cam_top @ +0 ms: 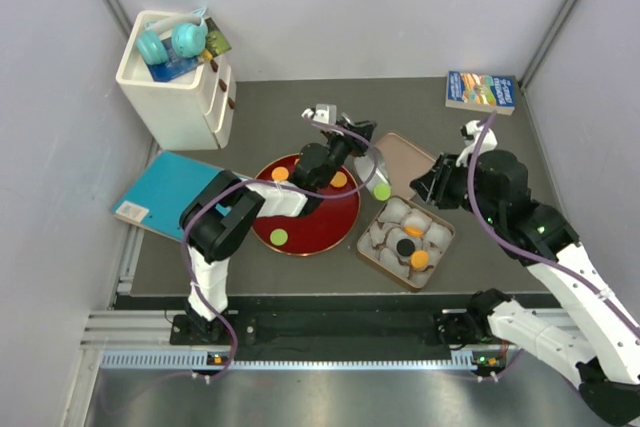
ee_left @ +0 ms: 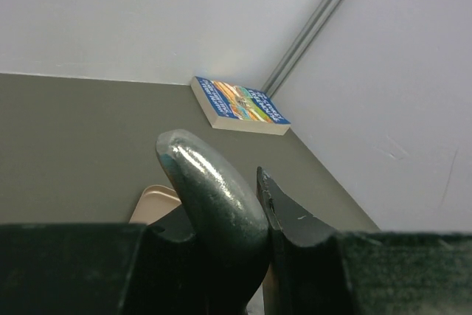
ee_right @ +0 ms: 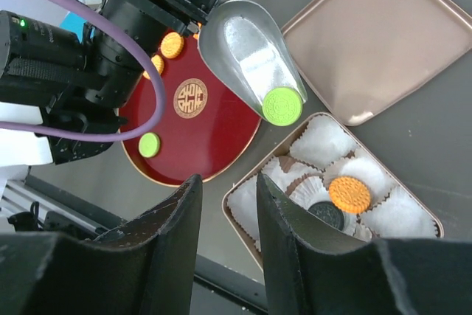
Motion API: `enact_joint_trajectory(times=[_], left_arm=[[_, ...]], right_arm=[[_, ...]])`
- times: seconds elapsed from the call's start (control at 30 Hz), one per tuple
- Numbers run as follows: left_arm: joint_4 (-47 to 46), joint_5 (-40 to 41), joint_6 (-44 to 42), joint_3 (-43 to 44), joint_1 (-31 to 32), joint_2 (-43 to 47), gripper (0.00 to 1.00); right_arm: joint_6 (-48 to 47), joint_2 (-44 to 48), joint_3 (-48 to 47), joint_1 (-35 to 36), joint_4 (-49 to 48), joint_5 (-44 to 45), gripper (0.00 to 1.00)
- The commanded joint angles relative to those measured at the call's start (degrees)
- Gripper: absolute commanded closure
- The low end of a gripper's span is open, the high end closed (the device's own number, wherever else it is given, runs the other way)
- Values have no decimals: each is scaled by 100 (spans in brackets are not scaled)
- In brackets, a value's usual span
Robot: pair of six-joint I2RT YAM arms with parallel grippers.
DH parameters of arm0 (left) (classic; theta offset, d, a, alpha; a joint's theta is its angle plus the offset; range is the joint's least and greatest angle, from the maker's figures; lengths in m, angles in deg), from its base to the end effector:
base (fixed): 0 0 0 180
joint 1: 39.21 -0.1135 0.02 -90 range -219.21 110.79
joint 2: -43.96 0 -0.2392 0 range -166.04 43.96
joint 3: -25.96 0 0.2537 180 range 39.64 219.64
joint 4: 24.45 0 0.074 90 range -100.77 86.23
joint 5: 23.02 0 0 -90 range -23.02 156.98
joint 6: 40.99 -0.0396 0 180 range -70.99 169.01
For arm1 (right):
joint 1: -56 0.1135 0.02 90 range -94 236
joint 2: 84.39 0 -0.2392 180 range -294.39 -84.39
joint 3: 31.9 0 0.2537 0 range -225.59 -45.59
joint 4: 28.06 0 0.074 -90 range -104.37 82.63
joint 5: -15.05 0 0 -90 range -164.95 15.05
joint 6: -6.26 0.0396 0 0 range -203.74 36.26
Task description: Pack the cookies
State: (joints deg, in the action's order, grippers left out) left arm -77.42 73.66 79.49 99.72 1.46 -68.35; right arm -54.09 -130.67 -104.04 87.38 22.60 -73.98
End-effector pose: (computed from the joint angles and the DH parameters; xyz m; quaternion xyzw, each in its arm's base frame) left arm 0.3208 -0.2696 0.2049 0.0085 0.6134 -0.4299 0.6624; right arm 0.1592 0.0963 0.3494 -0.0082 0.8424 0.2674 0.4678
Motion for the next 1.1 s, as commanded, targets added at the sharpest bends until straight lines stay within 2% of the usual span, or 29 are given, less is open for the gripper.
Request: enact_joint_trajectory(times=[0.0, 0.77, 0.93, 1.07], left_arm=[[-278, -202, -489, 382, 196, -36, 100], [-331, -176, -2054, 690, 574, -388, 100], [-550, 114, -2169, 550, 478, 50, 100], [-603, 246, -1802, 304, 136, 700, 100]], right_arm=[[23, 111, 97, 35, 153, 166, 64], [32, 146, 308, 35, 91, 228, 63], [23, 111, 309, 35, 56, 219, 63], [23, 32, 309, 35, -41, 140, 63]])
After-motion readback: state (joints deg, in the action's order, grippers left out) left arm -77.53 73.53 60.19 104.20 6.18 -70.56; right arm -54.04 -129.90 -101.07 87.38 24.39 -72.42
